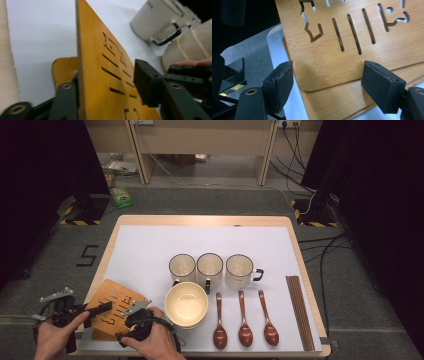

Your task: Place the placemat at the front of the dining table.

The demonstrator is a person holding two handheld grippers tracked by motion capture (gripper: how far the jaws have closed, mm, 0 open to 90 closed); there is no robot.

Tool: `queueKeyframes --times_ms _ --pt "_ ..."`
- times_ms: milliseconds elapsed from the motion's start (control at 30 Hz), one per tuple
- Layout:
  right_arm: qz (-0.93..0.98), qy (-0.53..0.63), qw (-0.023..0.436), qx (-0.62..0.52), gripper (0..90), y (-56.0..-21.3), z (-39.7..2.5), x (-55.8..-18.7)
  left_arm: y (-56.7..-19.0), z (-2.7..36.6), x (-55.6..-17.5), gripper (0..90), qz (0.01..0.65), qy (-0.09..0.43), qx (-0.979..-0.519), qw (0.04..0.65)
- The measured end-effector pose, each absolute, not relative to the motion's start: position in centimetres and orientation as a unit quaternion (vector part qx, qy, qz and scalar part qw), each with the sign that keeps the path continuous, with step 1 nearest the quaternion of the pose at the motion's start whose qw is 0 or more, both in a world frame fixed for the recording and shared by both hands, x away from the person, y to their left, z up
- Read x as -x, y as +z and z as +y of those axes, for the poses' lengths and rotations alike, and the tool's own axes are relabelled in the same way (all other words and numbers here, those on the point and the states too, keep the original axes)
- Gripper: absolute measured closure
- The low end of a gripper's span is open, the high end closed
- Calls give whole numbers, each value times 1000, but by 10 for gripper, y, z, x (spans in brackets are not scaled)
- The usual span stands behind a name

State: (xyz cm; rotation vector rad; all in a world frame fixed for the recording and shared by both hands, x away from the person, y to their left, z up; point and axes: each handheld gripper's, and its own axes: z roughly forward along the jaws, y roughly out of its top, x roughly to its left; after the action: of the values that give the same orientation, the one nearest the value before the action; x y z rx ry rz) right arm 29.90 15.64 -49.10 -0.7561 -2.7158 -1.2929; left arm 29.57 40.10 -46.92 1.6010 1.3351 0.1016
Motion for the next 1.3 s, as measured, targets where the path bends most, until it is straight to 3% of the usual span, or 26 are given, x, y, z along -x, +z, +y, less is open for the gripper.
queueKeyframes --times_ms 233,467,1300 --pt "-877 -415 19 241 263 -491 156 -299 -470 405 -295 671 557 10 -649 519" --pt "-876 -416 20 244 267 -491 156 -299 -470 404 -295 761 554 13 -647 524" --pt "-866 -435 18 246 294 -483 148 -294 -461 402 -290 861 535 -7 -613 581"
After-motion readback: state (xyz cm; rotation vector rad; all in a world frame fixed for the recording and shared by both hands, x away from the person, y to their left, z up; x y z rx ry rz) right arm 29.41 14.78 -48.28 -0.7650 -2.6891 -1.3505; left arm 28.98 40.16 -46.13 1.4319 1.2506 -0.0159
